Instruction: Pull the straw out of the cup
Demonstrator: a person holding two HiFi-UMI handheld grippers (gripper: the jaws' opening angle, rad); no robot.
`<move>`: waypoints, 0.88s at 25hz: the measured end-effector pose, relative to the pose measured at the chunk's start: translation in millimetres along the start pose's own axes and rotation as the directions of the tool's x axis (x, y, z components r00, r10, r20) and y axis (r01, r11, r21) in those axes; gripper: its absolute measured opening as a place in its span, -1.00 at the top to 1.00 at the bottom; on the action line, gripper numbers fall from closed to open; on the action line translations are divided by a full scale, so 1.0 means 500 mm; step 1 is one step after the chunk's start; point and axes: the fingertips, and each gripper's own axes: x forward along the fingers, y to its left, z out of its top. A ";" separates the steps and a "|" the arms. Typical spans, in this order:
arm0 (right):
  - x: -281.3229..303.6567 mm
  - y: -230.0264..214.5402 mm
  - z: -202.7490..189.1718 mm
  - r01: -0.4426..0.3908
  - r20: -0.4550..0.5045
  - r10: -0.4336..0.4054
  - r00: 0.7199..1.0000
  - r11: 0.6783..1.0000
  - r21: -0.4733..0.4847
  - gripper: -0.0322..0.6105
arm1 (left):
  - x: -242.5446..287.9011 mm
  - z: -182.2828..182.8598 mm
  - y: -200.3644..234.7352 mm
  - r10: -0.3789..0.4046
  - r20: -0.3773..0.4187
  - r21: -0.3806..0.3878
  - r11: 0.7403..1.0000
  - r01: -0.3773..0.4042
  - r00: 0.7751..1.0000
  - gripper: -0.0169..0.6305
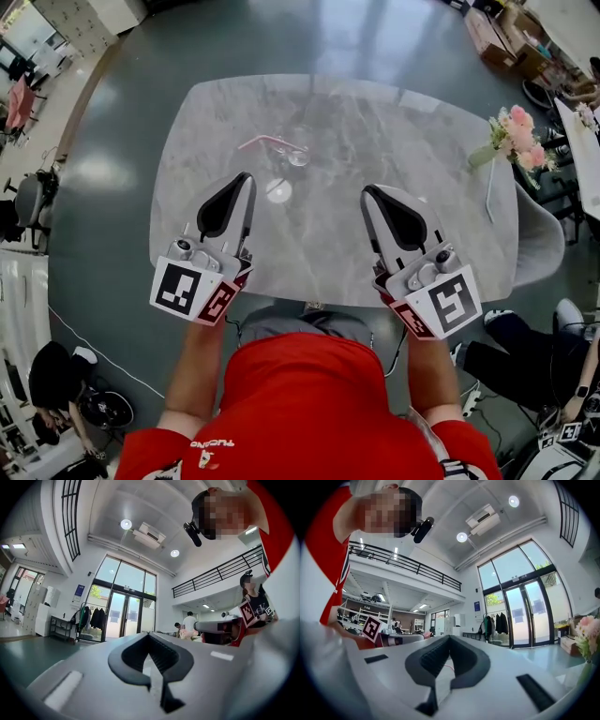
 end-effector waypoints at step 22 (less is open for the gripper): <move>0.079 -0.051 -0.036 0.077 -0.035 -0.076 0.996 0.997 0.017 0.90 | 0.104 -0.226 0.091 -0.006 -0.209 -0.139 0.990 -0.024 0.978 0.88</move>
